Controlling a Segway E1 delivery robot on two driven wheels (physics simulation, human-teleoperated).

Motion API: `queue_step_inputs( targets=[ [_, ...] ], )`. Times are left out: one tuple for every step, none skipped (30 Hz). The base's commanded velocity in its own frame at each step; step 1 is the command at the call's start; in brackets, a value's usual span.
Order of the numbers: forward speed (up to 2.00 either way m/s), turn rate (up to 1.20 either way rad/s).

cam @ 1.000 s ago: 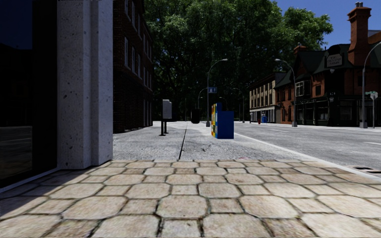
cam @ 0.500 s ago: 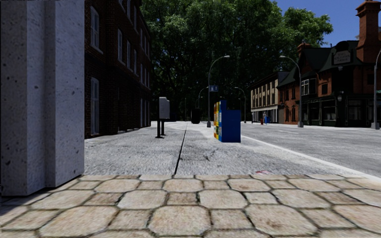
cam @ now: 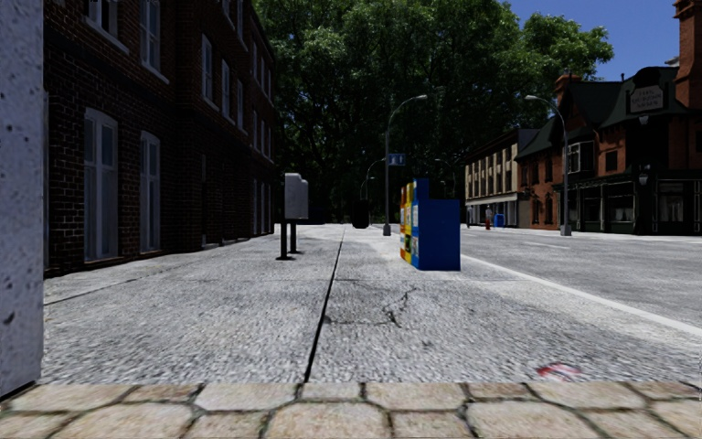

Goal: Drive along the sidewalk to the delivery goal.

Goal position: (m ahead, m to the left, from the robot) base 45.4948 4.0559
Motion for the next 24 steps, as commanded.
queue_step_inputs(
  targets=[
    [2.00, 0.00],
    [2.00, 0.00],
    [2.00, 0.00],
    [2.00, 0.00],
    [2.00, 0.00],
    [2.00, 0.00],
    [2.00, 0.00],
    [2.00, 0.00],
    [2.00, 0.00],
    [2.00, 0.00],
    [2.00, 0.00],
    [2.00, 0.00],
    [2.00, 0.00],
    [2.00, 0.00],
    [2.00, 0.00],
    [2.00, 0.00],
    [2.00, 0.00],
    [2.00, 0.00],
    [2.00, 0.00],
    [2.00, 0.00],
    [2.00, 0.00],
    [2.00, 0.00],
    [2.00, 0.00],
    [2.00, 0.00]
  ],
)
